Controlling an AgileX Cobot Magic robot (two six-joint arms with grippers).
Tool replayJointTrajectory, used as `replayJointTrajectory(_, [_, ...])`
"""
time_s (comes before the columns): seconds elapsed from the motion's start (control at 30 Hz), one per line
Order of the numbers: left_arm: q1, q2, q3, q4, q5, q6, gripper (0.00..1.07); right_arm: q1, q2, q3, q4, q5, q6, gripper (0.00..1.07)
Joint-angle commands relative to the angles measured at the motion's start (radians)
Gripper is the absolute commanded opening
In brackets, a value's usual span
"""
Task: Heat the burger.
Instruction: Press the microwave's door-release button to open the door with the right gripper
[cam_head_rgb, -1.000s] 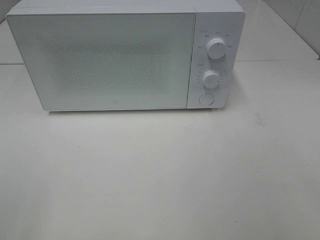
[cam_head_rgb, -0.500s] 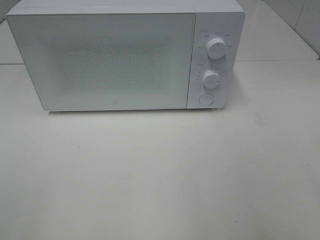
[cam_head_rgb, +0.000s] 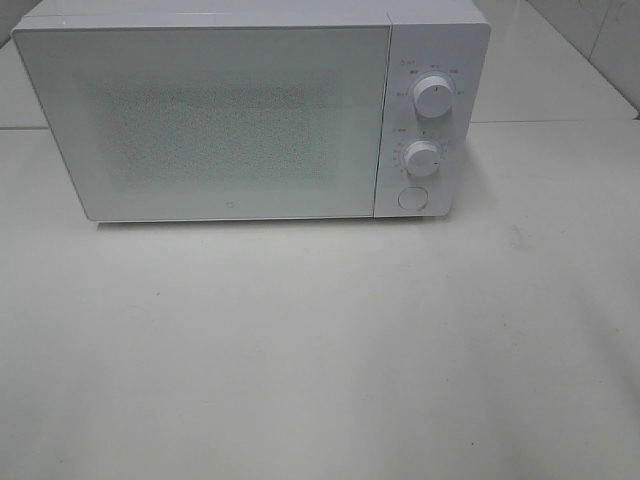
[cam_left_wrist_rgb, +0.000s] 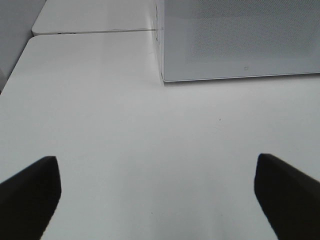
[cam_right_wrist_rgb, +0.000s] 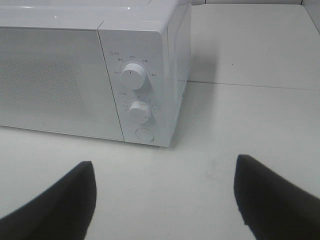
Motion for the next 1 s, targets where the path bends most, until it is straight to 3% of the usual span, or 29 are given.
replayJointTrajectory(0.03, [0.004,-0.021,0.002,-0.006,-0.007,-0.005,0.98,-0.005,0.047,0.002,-0.002,-0.079,0.021,0.74])
replayJointTrajectory(0.23, [0.004,-0.021,0.002,-0.006,-0.007,-0.005,0.98,-0.005,0.152,0.031,-0.026,-0.287,0.036,0.74])
replayJointTrajectory(0.4, [0.004,-0.021,0.002,-0.006,-0.007,-0.005,0.98,-0.005,0.237,0.124,-0.036,-0.585,0.035,0.74])
replayJointTrajectory(0.5, [0.004,-0.021,0.002,-0.006,-0.007,-0.005,0.98,-0.005,0.252,0.136,-0.035,-0.631,0.035,0.74])
replayJointTrajectory(0.6, [0.004,-0.021,0.002,-0.006,-0.007,-0.005,0.98,-0.005,0.327,0.187,-0.034,-0.854,0.027,0.74])
replayJointTrajectory(1.0, [0.004,-0.021,0.002,-0.006,-0.007,-0.005,0.98,-0.005,0.555,0.257,0.05,-1.22,-0.024,0.74])
